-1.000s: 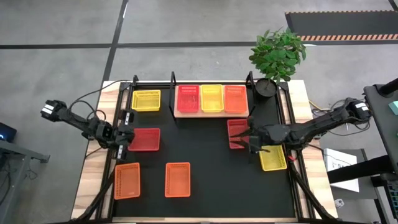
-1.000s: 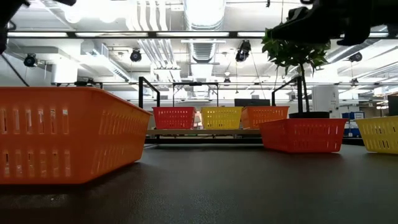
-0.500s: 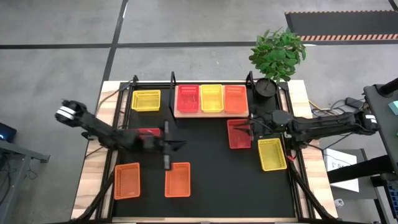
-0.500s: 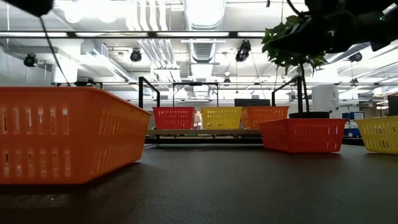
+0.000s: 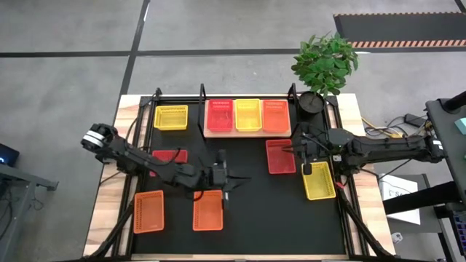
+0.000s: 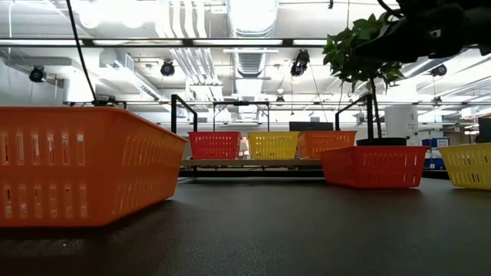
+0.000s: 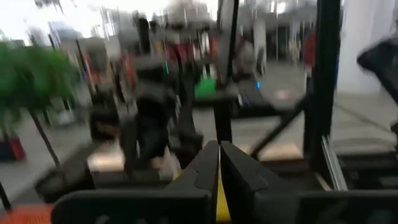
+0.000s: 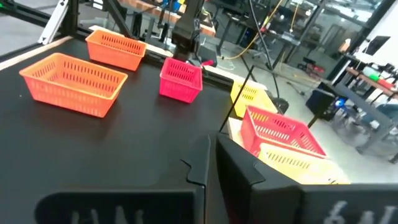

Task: Stack baskets on shelf by color
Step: Stack the right red bin on top of the red bin on the shelf

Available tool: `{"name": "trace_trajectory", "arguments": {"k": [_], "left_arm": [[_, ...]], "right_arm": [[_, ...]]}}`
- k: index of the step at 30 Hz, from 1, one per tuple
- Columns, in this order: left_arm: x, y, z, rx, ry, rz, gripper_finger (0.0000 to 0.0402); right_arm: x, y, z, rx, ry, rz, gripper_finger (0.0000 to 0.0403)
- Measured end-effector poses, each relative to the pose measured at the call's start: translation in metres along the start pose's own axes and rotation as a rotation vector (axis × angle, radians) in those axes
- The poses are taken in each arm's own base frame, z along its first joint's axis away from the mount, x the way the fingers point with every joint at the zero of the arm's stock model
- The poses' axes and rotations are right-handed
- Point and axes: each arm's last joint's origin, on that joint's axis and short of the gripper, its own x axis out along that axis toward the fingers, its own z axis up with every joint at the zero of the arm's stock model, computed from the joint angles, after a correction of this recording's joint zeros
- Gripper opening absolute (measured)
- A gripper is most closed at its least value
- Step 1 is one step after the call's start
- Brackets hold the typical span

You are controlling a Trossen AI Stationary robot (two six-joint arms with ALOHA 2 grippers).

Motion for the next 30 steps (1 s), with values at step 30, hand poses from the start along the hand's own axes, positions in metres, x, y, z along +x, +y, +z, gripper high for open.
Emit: {"name": "trace_trajectory", "arguments": {"k": [30], "left_arm": [[-0.022,0.002,-0.028,-0.046,0.415,0.001,0.0001]], "right_arm": [[0.036,0.059,-0.012,0.218,0.723,0.219,0.0148]]}}
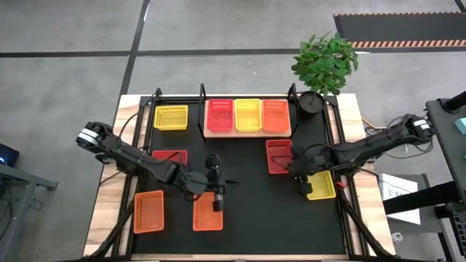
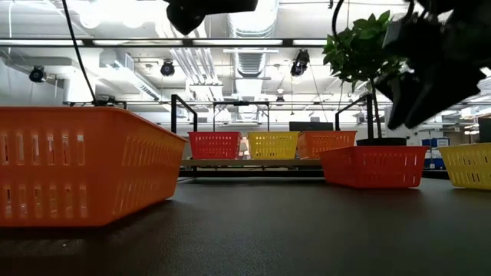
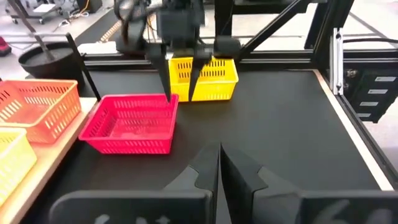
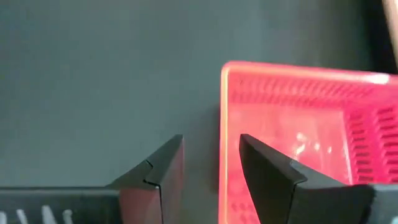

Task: Stack baskets on shelf by color
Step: Stack the right red bin on top of the red bin on the shelf

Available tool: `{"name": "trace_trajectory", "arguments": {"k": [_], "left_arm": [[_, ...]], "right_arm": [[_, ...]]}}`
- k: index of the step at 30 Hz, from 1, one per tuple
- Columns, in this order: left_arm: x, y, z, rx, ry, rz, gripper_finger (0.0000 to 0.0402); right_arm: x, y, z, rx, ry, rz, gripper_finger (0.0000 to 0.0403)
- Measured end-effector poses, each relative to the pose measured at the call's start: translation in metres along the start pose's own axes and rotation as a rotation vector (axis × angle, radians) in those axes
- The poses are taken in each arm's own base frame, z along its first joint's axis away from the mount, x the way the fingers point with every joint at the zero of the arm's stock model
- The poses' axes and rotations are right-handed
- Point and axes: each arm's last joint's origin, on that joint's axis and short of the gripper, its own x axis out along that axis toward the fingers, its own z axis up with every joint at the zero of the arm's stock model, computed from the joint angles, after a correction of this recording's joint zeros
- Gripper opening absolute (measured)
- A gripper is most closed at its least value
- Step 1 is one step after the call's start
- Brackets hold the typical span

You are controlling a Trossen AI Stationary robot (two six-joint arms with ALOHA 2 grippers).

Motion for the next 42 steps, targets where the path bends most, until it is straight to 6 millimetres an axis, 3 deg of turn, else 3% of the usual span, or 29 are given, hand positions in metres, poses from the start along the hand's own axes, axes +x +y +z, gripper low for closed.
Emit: {"name": "trace_trajectory", "arguments": {"k": [9,17,19,23,29,33,38,42], "left_arm": [[-0.016,0.004,0.013,0.222,-0.049,-0.006,0.0001],[-0.043,0.015,0.034,0.431,-0.139,0.009,0.0001],[-0.049,0.018,0.033,0.440,-0.145,0.010,0.0001],[-0.058,0.025,0.017,0.428,-0.153,0.009,0.0001],[-0.079,0.038,0.001,0.365,-0.277,0.019,0.0001],[-0.093,0.046,-0.007,0.315,-0.371,0.026,0.0001],[-0.104,0.053,-0.018,0.294,-0.411,0.025,0.0001],[-0.109,0.057,-0.024,0.288,-0.421,0.026,0.0001]], "right_arm": [[0.033,0.004,0.008,-0.012,0.184,-0.014,0.0136],[0.048,0.006,0.019,-0.045,0.267,-0.033,0.0039],[0.048,0.007,0.024,-0.049,0.289,-0.034,0.0017],[0.043,0.011,0.038,-0.033,0.305,-0.034,0.0010],[0.029,0.022,0.074,-0.029,0.223,-0.023,0.0009],[0.014,0.025,0.107,-0.039,0.117,-0.108,0.0009],[-0.001,0.020,0.148,-0.034,-0.014,-0.271,0.0009],[0.001,0.009,0.173,-0.050,-0.044,-0.369,0.0009]]}}
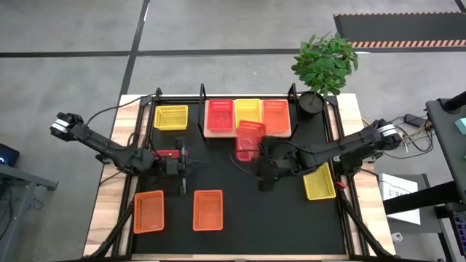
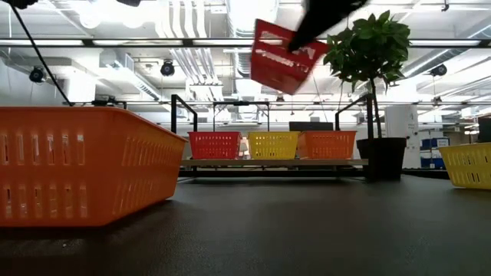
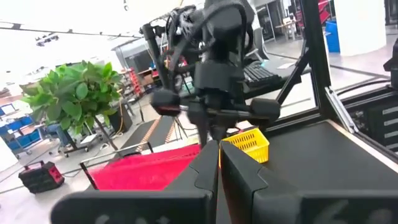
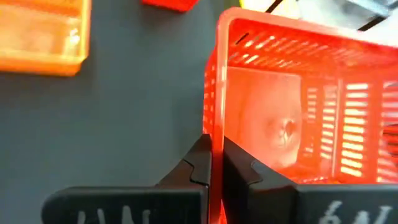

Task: Stack baskets on shelf by color
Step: Stack the right red bin on top of the red bin on the shelf

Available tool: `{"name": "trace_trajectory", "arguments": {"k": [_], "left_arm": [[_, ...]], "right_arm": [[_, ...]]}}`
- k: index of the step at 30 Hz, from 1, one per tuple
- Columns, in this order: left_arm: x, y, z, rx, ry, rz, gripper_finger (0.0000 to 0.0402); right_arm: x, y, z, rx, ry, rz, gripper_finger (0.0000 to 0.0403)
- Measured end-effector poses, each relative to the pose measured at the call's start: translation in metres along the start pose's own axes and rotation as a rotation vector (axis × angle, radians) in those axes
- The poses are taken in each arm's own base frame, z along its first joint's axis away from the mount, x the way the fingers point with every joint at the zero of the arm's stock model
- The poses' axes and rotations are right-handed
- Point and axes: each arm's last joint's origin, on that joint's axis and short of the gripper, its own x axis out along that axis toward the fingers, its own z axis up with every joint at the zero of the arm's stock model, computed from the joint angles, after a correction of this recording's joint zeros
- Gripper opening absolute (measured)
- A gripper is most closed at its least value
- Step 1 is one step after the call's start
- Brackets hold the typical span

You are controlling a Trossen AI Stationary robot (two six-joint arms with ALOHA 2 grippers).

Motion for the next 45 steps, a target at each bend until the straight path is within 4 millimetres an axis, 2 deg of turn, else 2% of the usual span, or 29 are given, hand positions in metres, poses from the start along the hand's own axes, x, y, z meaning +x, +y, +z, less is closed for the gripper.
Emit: {"name": "trace_trajectory", "arguments": {"k": [8,13,19,26,31,38,45], "left_arm": [[-0.003,0.001,0.000,-0.002,-0.006,0.002,0.0001],[-0.004,0.003,0.002,-0.005,-0.013,0.005,0.0001],[-0.009,0.005,0.003,-0.014,-0.031,0.010,0.0001],[-0.016,0.007,-0.002,-0.031,-0.063,0.022,0.0001],[-0.017,0.008,-0.001,-0.033,-0.067,0.023,0.0001],[-0.017,0.008,-0.001,-0.025,-0.067,0.023,0.0001],[-0.017,0.008,-0.001,-0.024,-0.067,0.023,0.0001]], "right_arm": [[0.047,-0.031,0.039,-0.057,0.033,-0.081,0.0009],[0.077,-0.056,0.051,-0.091,0.073,-0.112,0.0009],[0.105,-0.093,0.060,-0.037,0.061,-0.027,0.0008],[0.128,-0.125,0.056,0.025,0.046,0.038,0.0009],[0.145,-0.139,0.050,0.052,0.044,0.031,0.0009],[0.171,-0.143,0.037,0.029,0.103,0.034,0.0009],[0.181,-0.143,0.032,0.011,0.115,0.034,0.0017]]}}
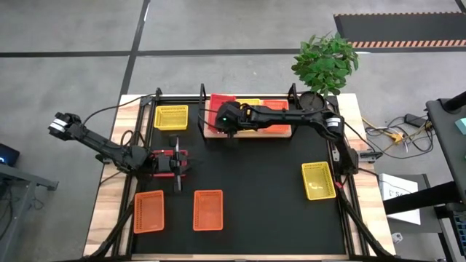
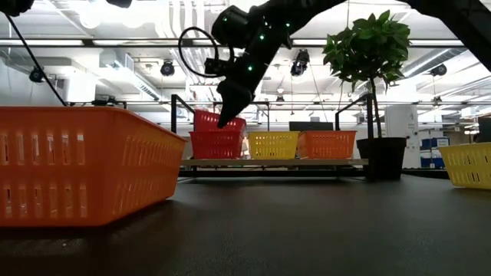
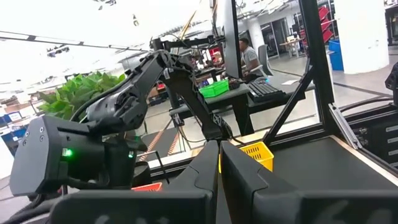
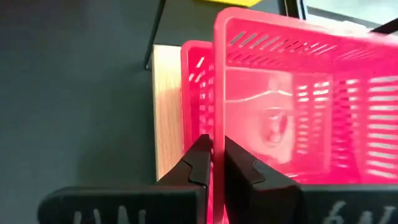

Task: Stack baskets on shelf by color
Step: Stack the right red bin on top of the red bin on the shelf, then stack the right orange bin on top of the orange bin on the shelf

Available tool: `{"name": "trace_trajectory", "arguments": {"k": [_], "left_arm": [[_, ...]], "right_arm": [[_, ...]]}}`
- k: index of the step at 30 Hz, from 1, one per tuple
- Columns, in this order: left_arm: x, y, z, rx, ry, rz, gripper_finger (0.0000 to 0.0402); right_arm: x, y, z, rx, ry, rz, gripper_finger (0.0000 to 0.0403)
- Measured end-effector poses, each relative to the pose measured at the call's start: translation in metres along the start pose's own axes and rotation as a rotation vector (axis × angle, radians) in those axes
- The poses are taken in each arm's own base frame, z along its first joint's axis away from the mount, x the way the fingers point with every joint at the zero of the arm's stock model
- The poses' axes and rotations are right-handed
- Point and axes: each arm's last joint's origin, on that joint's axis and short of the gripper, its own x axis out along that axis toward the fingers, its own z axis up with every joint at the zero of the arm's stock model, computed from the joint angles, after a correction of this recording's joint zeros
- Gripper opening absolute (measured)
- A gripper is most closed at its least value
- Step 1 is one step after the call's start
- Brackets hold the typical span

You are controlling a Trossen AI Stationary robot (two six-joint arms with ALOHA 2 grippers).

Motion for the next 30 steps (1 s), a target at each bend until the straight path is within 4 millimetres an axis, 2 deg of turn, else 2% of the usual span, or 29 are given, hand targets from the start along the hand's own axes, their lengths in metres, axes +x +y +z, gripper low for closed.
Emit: {"name": "trace_trajectory", "arguments": {"k": [11,16,19,23,26,30], "left_arm": [[0.000,0.000,0.000,0.001,0.001,0.000,0.0001],[0.000,0.000,-0.001,0.003,0.004,-0.002,0.0001],[-0.001,-0.001,-0.003,0.006,0.009,-0.003,0.0001],[-0.001,-0.001,-0.003,0.006,0.009,-0.003,0.0001],[-0.001,-0.001,-0.003,0.005,0.011,0.004,0.0001],[-0.001,0.000,-0.003,0.002,0.014,0.012,0.0001]], "right_arm": [[-0.009,-0.004,0.003,0.007,-0.022,-0.010,0.0111],[-0.019,-0.005,0.011,-0.001,-0.056,-0.017,0.0133],[-0.025,-0.007,0.017,-0.008,-0.085,-0.025,0.0120],[-0.028,-0.003,0.016,-0.043,-0.066,-0.012,0.0069],[-0.041,0.007,0.018,-0.083,-0.056,0.007,0.0022],[-0.066,0.031,0.018,-0.137,-0.057,0.049,0.0012]]}}
